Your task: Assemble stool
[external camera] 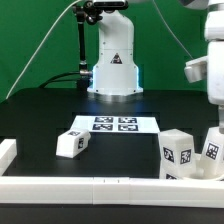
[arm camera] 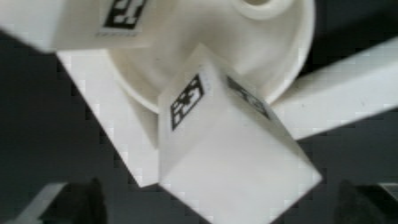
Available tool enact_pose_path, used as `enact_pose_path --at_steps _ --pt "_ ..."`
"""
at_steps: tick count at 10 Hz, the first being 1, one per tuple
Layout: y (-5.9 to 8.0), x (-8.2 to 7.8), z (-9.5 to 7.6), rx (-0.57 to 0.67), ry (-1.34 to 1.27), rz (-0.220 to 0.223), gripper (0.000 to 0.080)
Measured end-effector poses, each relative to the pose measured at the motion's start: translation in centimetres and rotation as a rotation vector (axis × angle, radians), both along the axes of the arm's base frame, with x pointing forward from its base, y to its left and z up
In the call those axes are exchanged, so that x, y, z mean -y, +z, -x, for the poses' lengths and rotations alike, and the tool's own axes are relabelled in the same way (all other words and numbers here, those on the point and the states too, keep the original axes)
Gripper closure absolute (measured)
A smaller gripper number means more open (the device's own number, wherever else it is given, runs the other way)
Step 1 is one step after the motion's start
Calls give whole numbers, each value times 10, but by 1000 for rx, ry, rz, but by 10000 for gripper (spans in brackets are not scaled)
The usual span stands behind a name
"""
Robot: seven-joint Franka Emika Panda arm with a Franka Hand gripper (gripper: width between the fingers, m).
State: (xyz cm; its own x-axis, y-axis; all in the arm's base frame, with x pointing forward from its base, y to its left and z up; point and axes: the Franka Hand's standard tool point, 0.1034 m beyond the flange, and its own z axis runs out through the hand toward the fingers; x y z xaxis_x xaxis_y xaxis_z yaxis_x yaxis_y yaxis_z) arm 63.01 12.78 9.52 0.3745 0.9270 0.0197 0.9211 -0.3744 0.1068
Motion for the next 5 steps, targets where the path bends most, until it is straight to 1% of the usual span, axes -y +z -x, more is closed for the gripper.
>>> enact_pose_path --at_steps 2,5 --pt "-1 4 -1 -3 131 22 150" --pt "-3 9 -1 -4 372 79 150"
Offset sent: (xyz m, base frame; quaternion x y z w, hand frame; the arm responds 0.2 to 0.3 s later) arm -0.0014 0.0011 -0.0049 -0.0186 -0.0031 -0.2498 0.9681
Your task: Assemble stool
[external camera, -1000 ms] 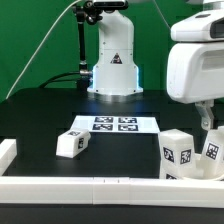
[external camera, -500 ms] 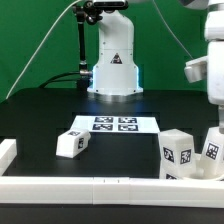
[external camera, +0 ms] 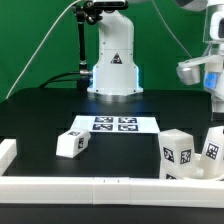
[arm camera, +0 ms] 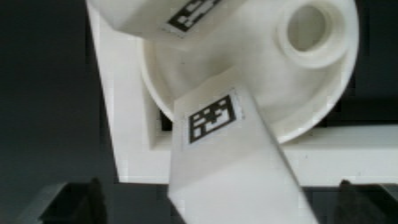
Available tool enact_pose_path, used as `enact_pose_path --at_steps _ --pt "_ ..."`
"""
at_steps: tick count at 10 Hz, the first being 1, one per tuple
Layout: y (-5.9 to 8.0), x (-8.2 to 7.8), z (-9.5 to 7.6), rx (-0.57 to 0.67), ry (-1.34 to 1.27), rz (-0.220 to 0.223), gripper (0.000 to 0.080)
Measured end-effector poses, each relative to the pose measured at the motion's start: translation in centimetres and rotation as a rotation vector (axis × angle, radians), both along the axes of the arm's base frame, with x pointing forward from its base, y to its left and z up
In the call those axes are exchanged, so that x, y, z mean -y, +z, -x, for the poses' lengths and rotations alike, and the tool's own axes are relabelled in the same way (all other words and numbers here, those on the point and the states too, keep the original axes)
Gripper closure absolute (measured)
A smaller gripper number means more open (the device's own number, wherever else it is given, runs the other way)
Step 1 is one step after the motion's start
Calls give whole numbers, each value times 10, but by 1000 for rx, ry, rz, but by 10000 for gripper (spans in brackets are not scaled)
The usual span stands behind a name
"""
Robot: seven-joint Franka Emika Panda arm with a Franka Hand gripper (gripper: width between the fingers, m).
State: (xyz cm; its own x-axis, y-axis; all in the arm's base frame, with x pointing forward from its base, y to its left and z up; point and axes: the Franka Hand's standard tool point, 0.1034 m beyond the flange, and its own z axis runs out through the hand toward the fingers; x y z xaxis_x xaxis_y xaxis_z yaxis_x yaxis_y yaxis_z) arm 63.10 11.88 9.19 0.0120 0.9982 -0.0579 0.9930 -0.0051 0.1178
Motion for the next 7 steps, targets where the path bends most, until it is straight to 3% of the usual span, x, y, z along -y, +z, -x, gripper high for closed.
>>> enact_pose_path --at_steps 5,7 --pt "-8 10 0 -17 199 43 150" --pt "-14 8 3 -25 192 41 414"
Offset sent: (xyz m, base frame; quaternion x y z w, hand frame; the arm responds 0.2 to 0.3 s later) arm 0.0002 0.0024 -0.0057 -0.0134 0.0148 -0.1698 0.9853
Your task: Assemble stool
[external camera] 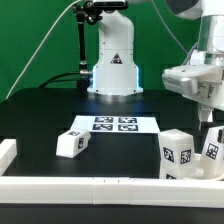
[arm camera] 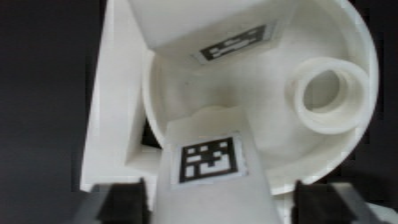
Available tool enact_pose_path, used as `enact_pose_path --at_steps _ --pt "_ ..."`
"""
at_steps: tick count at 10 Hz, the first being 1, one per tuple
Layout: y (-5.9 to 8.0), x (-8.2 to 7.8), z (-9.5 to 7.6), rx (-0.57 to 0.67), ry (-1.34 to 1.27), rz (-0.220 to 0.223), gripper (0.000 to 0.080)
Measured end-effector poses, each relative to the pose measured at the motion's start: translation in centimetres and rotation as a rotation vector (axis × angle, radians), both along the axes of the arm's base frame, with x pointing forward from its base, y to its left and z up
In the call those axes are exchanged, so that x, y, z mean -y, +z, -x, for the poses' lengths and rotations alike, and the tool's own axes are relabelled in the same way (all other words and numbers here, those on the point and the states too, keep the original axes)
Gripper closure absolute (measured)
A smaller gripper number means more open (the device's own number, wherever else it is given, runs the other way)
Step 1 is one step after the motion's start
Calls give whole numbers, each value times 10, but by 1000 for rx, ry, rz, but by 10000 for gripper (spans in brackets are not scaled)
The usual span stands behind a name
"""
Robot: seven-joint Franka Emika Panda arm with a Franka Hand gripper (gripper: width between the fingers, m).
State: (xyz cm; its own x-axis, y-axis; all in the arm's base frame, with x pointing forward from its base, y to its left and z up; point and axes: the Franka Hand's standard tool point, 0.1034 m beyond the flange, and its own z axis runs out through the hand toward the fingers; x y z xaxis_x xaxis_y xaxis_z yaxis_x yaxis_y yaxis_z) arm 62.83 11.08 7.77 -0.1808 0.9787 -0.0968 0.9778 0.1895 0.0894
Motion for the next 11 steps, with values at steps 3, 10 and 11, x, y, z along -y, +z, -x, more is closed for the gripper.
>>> enact_pose_path --at_steps 3,10,11 --pt "0 1 0 1 -12 -1 456" --pt "1 16 -2 4 -309 -29 456" --pt "1 16 -2 8 -364 -34 456"
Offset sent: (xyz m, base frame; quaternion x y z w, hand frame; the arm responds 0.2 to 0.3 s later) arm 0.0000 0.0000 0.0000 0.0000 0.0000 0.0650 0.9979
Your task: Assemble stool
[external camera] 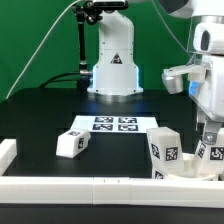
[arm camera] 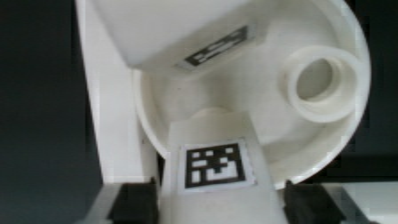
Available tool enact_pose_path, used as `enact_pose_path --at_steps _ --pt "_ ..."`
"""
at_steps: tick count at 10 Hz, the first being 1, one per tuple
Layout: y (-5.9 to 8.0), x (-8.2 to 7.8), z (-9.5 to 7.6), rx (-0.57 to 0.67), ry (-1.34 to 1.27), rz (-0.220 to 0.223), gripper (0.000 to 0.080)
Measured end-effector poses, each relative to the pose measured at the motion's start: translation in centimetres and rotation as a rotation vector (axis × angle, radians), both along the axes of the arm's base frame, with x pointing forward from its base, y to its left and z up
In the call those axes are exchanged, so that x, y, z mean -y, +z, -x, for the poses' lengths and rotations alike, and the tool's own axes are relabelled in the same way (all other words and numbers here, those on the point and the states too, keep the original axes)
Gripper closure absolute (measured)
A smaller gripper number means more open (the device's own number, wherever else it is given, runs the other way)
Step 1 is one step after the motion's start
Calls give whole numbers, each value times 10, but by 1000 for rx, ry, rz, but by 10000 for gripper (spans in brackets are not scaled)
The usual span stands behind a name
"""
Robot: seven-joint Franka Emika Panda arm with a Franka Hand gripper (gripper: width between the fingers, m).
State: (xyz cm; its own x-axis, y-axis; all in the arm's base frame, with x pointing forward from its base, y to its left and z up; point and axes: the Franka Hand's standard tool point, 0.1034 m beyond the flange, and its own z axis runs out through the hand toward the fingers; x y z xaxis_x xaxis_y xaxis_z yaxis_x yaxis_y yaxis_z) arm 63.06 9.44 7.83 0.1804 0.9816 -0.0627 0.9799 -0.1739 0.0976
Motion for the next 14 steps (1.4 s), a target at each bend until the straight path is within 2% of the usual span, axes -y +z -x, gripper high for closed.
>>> enact_pose_path --at_steps 2,4,6,10,12,14 --pt "0 1 0 10 -171 -20 456" --pt "-2 4 7 -31 -524 -83 456" --pt "-1 2 9 -63 -734 -108 456" --pt "-2 1 9 -44 -1012 -121 456" --pt "-2 -1 5 2 -1191 -169 456" --pt "-3 -2 3 21 -1296 -183 455"
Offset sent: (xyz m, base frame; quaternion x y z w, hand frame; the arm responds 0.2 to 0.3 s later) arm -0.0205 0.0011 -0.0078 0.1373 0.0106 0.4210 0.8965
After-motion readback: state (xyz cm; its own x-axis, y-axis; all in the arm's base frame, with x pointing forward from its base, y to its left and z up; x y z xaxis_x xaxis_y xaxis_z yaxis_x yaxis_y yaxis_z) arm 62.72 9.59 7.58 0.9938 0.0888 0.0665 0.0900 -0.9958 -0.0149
